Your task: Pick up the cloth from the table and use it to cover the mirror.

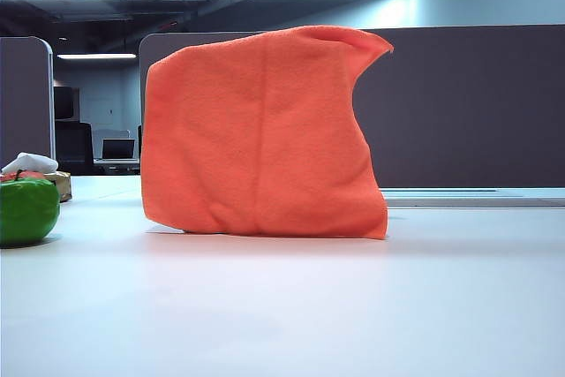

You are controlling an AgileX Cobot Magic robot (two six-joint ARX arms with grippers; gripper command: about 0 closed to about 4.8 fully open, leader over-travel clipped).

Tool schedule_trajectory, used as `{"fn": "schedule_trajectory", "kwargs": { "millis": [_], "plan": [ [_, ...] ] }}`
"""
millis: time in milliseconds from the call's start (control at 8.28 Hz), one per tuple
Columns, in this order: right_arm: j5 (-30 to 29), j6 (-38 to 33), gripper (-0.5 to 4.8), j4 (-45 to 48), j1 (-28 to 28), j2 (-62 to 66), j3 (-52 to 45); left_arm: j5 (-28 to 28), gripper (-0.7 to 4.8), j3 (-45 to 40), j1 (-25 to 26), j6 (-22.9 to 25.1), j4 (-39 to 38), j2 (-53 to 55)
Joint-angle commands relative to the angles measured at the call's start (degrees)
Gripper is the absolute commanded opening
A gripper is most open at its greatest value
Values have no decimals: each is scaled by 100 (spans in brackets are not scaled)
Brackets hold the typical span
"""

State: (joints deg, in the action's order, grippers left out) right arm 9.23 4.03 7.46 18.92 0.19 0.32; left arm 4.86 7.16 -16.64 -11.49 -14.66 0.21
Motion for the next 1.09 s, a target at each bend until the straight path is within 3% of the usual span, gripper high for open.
{"fn": "schedule_trajectory", "kwargs": {
  "millis": [121,363,483,604,846,967,1088],
  "plan": [
    [-39,72,-3,-44,2,-4,-7,31,-6,-380,-2,444,514,2],
    [-535,278,-3,-149,2,-4,-7,-144,-6,-654,-2,848,422,2],
    [-638,367,-3,-188,2,-4,-7,-323,-6,-654,-2,850,411,2],
    [-662,549,-3,-186,-13,-4,-7,-863,-6,-656,0,1093,428,0],
    [-706,549,-3,-184,-190,-4,-7,-938,-6,-656,2,1110,450,0],
    [-1707,396,-3,-76,-1648,-4,-7,-1239,-6,-656,269,1235,535,0],
    [-1985,326,-3,-76,-1906,-4,-7,-1062,-6,-656,708,1152,868,0]
  ]
}}
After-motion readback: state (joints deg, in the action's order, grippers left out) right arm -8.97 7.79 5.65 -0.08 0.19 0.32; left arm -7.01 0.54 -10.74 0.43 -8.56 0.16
